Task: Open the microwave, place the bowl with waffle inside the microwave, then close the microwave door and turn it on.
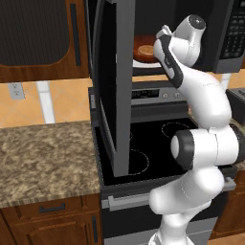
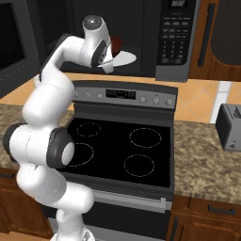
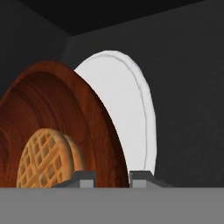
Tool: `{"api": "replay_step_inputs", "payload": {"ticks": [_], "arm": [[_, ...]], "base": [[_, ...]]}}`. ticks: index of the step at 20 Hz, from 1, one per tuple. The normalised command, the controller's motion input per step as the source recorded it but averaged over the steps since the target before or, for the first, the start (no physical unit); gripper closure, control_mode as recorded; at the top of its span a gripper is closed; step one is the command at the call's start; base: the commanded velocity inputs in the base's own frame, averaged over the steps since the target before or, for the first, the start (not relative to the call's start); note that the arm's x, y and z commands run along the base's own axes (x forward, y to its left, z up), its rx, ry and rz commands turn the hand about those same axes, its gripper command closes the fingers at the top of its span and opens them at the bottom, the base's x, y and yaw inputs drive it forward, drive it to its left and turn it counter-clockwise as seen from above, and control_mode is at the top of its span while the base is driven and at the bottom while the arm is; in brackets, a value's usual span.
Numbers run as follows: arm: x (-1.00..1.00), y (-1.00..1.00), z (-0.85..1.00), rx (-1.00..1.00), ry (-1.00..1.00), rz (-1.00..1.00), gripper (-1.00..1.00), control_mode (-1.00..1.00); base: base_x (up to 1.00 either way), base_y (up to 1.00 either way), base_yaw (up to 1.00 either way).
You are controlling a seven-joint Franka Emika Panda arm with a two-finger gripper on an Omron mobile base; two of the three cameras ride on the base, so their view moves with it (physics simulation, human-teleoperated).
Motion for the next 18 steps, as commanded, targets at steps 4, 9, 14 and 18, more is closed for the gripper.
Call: {"api": "replay_step_inputs", "payload": {"ticks": [4, 9, 14, 18], "arm": [[0.59, -0.06, -0.21, 0.00, 0.00, -0.04, 1.00, -1.00], [0.35, -0.04, -0.18, 0.00, -0.01, -0.04, -1.00, -1.00], [-0.03, -0.10, -0.01, 0.05, -0.19, -0.03, -1.00, -1.00], [-0.18, -0.04, -0.07, 0.10, -0.29, -0.01, -1.00, -1.00]], "base": [[0.00, 0.00, 0.00], [0.00, 0.00, 0.00], [0.00, 0.00, 0.00], [0.00, 0.00, 0.00]]}}
